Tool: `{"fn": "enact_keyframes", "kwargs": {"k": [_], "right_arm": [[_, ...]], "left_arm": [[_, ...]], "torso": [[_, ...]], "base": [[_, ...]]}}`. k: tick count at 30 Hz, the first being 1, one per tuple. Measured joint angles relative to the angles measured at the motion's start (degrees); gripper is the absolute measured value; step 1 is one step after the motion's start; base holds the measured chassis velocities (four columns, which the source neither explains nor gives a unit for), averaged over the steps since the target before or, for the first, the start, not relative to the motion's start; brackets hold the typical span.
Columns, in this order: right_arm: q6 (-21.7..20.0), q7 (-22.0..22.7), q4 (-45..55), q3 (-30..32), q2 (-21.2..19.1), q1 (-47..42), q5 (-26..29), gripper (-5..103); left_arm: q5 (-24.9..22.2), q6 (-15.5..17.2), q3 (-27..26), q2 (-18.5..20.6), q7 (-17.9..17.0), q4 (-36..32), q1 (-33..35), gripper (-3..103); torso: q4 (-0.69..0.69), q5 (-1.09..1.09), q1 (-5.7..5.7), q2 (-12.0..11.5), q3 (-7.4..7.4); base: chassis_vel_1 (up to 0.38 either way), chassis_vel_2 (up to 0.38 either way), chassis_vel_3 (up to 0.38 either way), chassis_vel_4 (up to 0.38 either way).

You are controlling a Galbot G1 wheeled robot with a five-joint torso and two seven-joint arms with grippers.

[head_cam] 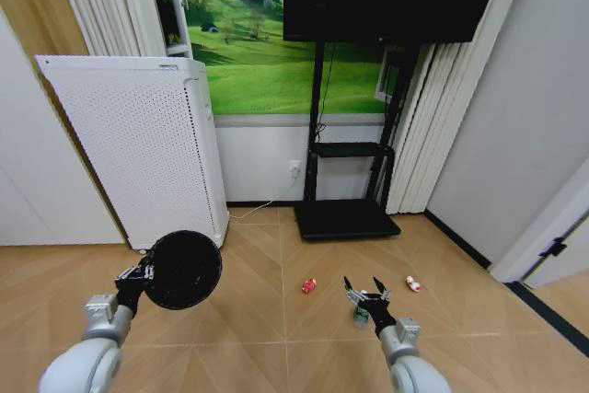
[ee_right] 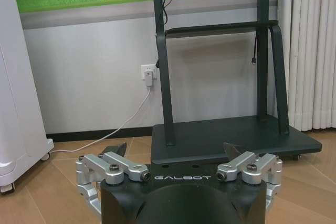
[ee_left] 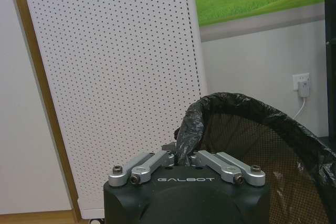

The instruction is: Pick up the trash bin and place the garbage on the floor into it.

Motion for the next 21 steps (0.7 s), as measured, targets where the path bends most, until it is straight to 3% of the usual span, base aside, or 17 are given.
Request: {"fn": "enact_keyframes", "kwargs": {"k": [13, 21], "right_arm": [[0.36, -0.06, 0.27, -0.11, 0.52, -0.31, -1.13, 100], [0.34, -1.24, 0.37, -0.25, 0.88, -0.62, -2.04, 100]], "left_arm": [[0.01, -0.03, 0.07, -0.11, 0.22, 0.28, -0.30, 6], [-0.14, -0.04, 0.10, -0.23, 0.58, 0.14, -0.34, 6]], "torso": [[-0.01, 0.00, 0.02, -0.01, 0.02], [0.00, 0.00, 0.01, 0.00, 0.00]], "base": [[-0.140, 0.144, 0.140, -0.153], [-0.006, 0.023, -0.003, -0.013]]}}
